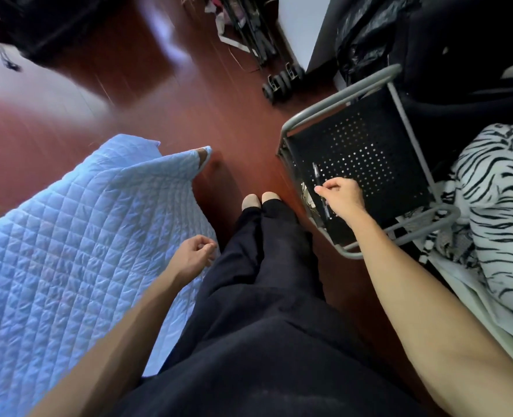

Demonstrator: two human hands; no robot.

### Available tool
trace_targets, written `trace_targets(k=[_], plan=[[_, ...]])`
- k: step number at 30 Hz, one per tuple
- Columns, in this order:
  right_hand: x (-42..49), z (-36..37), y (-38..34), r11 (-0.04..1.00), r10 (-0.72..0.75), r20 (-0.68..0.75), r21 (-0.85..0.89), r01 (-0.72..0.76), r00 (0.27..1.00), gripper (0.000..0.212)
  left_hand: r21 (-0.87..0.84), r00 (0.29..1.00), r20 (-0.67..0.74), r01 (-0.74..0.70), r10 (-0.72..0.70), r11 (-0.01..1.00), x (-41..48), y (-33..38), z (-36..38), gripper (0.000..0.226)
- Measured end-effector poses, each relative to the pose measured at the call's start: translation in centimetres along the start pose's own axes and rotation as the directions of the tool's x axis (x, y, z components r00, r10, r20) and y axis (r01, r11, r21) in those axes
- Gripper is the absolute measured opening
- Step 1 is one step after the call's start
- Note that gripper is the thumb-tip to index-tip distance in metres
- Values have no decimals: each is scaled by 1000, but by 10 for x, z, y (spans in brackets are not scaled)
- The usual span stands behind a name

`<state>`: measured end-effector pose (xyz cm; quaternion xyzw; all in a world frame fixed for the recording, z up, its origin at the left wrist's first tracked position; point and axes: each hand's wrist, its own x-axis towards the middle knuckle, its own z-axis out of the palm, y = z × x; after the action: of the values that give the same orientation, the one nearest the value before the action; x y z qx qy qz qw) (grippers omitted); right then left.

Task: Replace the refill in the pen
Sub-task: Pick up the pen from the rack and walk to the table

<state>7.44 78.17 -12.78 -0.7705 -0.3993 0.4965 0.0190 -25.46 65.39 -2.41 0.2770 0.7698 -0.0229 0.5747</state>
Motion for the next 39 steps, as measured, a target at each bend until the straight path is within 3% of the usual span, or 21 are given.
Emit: trace_targets(k=[7,12,22,32,35,39], plan=[[-77,-6,-27,980,-201,171,36,198,965,7,-192,997,-79,-18,3,981,-34,-32,-14,17],[-101,-5,-48,962,-268,252,23,271,930,12,-343,991,-123,9,-54,939,-49,-59,-17,19],[-115,-9,-112,917,-398,280,113,382,874,4,-540,969,-180,49,-172,840,-57,-84,-10,19],[-83,22,-192,923,-386,304,117,368,871,6,-478,959,-149,144,-242,866,-43,-106,-24,34],[-68,35,-236,916,-401,280,99,390,872,7,-514,946,-120,200,-301,834,-22,-102,-54,32],[-56,47,-303,916,-399,248,84,391,883,7,-536,952,-137,161,-274,829,14,-81,-117,29]])
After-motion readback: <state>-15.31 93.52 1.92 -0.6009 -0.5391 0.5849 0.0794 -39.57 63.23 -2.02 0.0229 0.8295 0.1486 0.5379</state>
